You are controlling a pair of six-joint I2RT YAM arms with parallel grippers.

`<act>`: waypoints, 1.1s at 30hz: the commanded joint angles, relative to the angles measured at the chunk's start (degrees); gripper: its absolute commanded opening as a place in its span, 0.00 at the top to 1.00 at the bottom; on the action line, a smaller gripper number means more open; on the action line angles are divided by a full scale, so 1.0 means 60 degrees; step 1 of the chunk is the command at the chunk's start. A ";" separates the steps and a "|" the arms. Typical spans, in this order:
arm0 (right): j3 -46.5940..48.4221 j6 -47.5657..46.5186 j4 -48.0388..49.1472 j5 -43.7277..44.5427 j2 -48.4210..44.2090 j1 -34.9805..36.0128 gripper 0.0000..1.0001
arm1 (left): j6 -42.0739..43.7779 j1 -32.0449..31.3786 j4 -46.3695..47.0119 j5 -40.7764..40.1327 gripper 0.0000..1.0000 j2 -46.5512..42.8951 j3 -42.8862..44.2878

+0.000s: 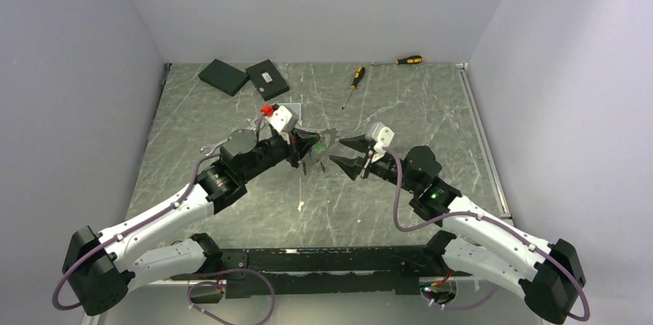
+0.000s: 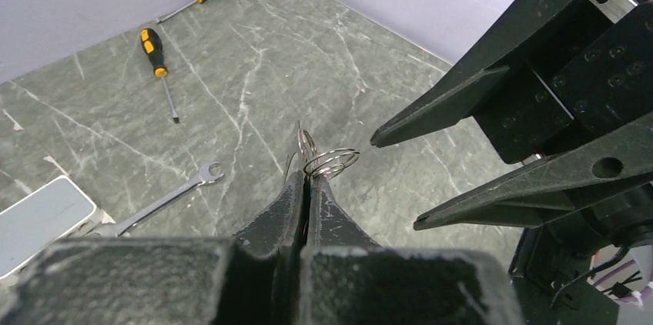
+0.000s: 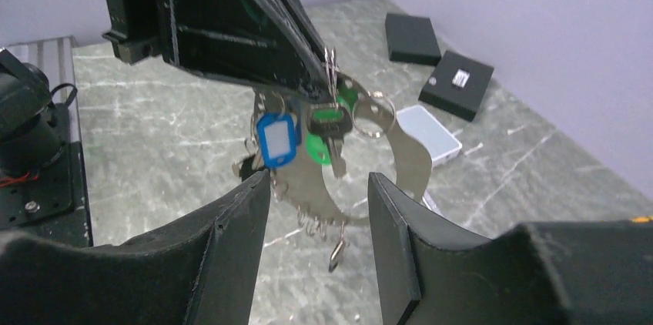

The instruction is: Put the keys on the keyring

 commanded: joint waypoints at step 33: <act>0.0959 -0.0536 0.1265 -0.0060 0.1292 0.0239 0.94 | -0.0679 0.0028 0.1781 0.1307 1.00 -0.0300 -0.0181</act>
